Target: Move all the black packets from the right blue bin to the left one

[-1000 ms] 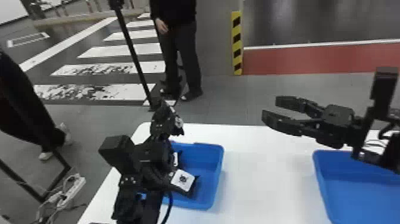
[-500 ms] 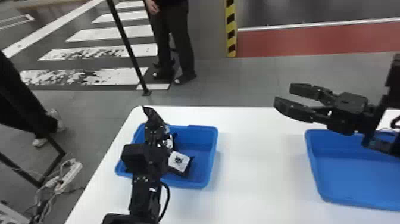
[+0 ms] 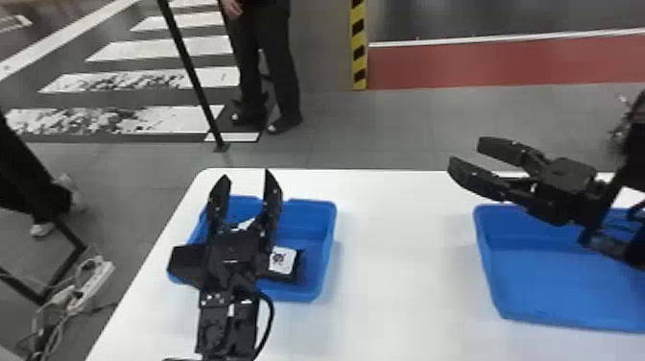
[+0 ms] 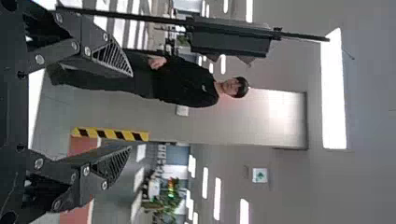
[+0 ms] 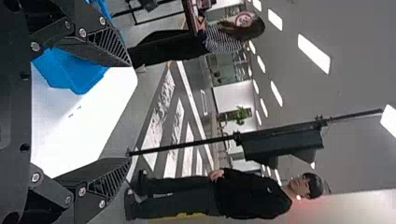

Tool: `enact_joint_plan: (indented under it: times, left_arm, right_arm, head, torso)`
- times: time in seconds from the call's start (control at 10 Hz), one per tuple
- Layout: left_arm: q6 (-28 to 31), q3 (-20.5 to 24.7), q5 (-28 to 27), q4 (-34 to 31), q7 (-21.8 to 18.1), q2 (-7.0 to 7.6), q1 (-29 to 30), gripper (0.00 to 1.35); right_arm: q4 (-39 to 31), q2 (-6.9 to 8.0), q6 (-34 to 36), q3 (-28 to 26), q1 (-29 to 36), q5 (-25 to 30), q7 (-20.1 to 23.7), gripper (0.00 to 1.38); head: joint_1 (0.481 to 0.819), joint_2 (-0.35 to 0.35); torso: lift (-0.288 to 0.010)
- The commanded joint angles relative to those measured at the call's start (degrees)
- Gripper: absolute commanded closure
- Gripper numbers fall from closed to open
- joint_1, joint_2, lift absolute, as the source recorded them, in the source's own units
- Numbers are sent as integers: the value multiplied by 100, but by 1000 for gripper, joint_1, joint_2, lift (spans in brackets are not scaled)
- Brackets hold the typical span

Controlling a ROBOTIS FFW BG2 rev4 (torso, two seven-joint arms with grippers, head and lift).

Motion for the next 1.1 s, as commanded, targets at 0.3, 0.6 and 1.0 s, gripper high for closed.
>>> enact_joint_plan:
  times: [0.3, 0.6, 1.0]
  left_arm:
    - [-1109, -311, 318, -1472, -265, -15, 1172, 96]
    - [-265, -285, -52, -2204, -256, -15, 2072, 96]
    - [1015, -12, -816, -2710, -203, -15, 3085, 101]
  right_arm:
    - [-1620, -21, -801, -273, 1760, 155, -1277, 308]
    - [-2365, 67, -2067, -282, 3237, 146, -2350, 183]
    - [-2984, 76, -2151, -335, 4418, 427, -2675, 110]
  head:
    - [674, 119]
    - [695, 86]
    - [695, 72]
  torso:
    - [-110]
    - [-110]
    - [-110]
